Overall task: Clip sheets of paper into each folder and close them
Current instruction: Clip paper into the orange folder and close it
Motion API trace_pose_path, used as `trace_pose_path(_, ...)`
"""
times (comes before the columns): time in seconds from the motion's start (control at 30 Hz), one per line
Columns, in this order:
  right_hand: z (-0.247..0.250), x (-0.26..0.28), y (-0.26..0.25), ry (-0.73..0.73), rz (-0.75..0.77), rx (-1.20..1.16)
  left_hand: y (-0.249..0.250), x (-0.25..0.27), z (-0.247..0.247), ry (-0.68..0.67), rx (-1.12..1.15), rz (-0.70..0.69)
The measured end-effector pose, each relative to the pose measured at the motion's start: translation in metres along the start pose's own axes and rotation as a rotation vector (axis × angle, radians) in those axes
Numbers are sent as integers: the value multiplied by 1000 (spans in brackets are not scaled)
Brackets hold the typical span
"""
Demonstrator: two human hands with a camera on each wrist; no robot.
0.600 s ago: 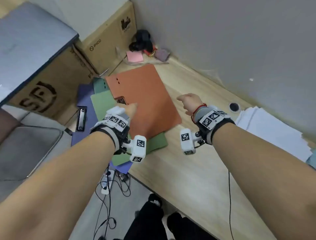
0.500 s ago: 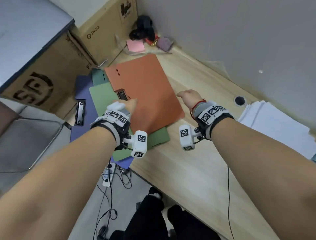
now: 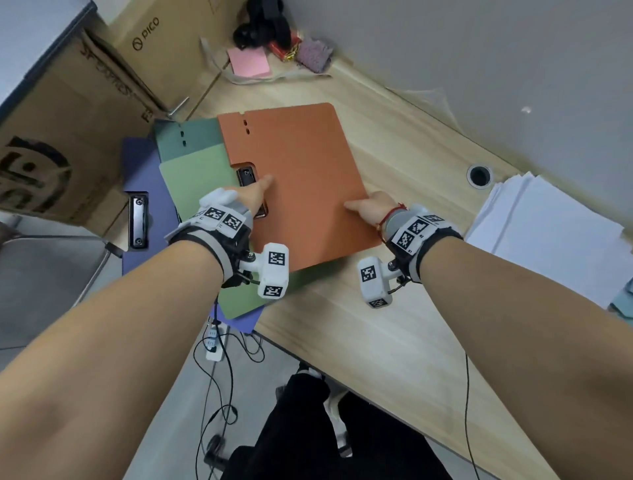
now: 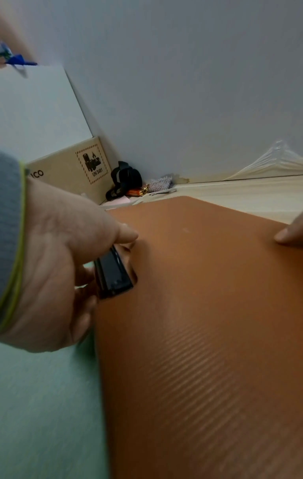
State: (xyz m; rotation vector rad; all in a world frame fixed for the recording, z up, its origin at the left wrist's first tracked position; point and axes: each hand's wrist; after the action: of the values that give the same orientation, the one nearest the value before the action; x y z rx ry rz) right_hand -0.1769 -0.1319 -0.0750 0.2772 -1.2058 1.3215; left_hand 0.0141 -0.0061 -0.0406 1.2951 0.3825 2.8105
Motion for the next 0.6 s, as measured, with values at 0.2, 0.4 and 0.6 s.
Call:
trace_pose_path(0.2,25,19,21,63,64,-34,12,29,-13,96,-44,-105)
trace_pose_path(0.4,92,63,76,194,126,-113,34,88,-55,57,74,-365)
trace_pose_path(0.6,126,106,168,297,28,-427,27,147,-128,-66,-73,-589)
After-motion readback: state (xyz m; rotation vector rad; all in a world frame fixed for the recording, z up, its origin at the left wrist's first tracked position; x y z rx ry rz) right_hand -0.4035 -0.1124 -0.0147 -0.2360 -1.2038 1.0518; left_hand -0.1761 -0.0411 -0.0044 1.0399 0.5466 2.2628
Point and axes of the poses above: each hand's wrist, its own x-axis away from the middle knuckle, its own z-axis out of the back of the hand, y = z × x, and after that the axes turned 1 degree about x, right-handed
